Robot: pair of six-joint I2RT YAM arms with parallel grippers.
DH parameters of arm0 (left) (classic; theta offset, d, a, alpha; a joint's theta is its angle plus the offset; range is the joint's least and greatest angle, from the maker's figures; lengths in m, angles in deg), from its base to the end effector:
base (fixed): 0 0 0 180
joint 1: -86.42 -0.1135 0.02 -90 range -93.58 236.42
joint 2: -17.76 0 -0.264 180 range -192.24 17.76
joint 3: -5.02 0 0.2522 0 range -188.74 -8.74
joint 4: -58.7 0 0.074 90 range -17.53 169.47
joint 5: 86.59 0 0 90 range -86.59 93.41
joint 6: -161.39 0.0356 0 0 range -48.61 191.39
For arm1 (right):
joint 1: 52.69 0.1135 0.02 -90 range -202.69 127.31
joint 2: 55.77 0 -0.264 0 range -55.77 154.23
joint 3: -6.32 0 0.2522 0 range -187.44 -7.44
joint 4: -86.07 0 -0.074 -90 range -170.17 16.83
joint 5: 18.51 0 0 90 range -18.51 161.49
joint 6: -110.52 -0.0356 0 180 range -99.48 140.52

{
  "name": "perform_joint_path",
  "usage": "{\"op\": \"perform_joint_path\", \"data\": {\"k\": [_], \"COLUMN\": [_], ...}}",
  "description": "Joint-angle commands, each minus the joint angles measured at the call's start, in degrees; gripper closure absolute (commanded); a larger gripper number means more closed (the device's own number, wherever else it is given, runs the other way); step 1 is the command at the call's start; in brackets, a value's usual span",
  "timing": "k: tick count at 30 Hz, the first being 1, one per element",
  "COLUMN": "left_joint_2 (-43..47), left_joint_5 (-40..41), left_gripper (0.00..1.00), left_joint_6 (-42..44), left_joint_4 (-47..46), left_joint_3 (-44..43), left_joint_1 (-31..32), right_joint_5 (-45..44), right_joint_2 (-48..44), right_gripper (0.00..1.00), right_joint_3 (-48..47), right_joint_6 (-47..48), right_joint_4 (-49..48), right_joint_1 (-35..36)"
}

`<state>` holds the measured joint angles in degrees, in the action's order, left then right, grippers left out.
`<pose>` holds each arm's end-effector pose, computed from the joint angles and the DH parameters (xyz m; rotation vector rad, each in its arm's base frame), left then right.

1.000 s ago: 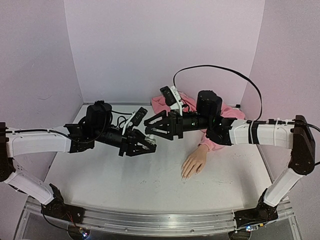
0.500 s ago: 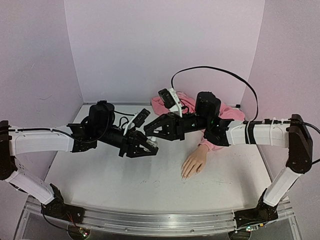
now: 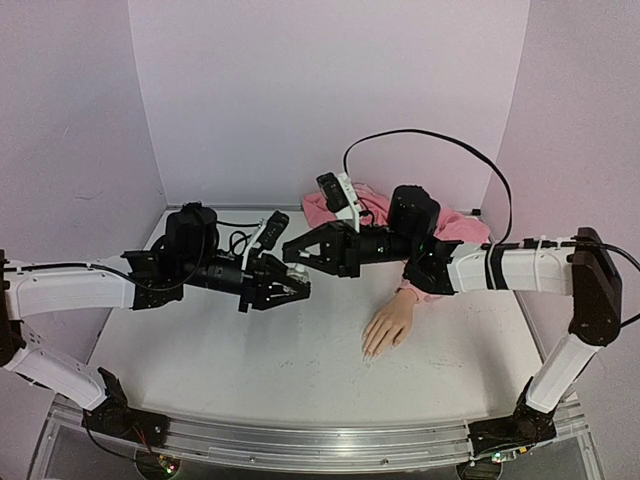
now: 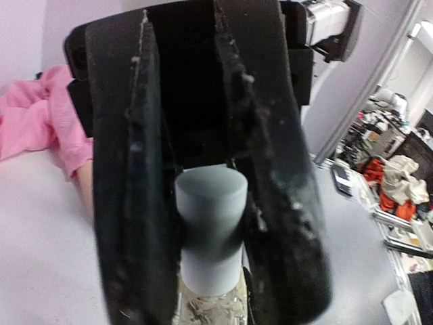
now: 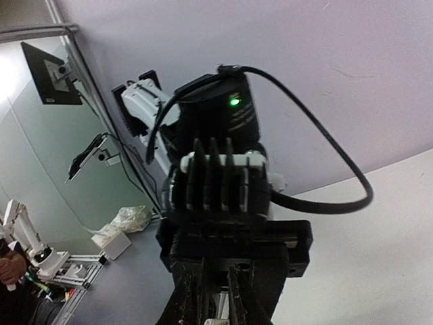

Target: Paint the nails

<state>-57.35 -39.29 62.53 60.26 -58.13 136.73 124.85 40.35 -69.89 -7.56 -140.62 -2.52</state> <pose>0.1706 -0.2434 0.2930 1.2106 1.5581 -1.3746 0.2152 0.3027 0.3330 -1.1541 0.9589 1.6447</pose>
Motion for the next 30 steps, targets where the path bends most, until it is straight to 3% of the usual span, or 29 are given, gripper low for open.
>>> {"op": "perform_joint_path", "data": {"k": [1, 4, 7, 13, 15, 17, 21, 24, 30], "left_joint_2": [6.36, 6.05, 3.81, 1.42, 1.69, 2.65, 5.30, 8.03, 9.01], "left_joint_5": [23.01, 37.51, 45.98, 51.24, 50.86, 50.84, 50.73, 41.08, 8.78], "left_gripper": [1.00, 1.00, 1.00, 1.00, 1.00, 1.00, 1.00, 1.00, 1.00], "left_joint_6": [5.58, 7.85, 10.55, 11.83, 10.97, 9.59, 6.96, 6.07, 0.82], "left_joint_4": [-11.71, -14.08, -16.70, -18.03, -17.55, -15.77, -6.75, -2.88, -2.78], "left_joint_3": [0.92, 1.55, 0.66, 0.90, 2.69, 4.84, 7.17, 8.58, 5.67], "left_joint_1": [0.23, 0.44, 1.41, 2.78, 2.79, 2.78, 2.63, 1.11, -1.87], "right_joint_5": [-13.22, -36.63, -55.43, -64.87, -60.67, -54.76, -37.19, -23.26, -2.53], "right_joint_2": [1.94, 3.23, 6.08, 3.82, 2.33, 0.61, -2.74, -4.58, -1.48], "right_gripper": [1.00, 1.00, 1.00, 1.00, 0.96, 0.70, 0.32, 0.05, 0.02], "right_joint_3": [0.58, -3.69, -6.58, -7.32, -6.96, -6.18, -4.48, -3.63, -5.59], "right_joint_6": [-3.67, -5.27, -12.53, -12.12, -8.89, -4.75, 6.46, 12.49, 13.18], "right_joint_4": [1.50, 15.42, 22.67, 23.56, 22.62, 21.53, 19.49, 19.46, 19.16], "right_joint_1": [2.60, 7.82, 14.21, 16.75, 14.67, 11.14, 5.79, 3.00, -2.11]}}
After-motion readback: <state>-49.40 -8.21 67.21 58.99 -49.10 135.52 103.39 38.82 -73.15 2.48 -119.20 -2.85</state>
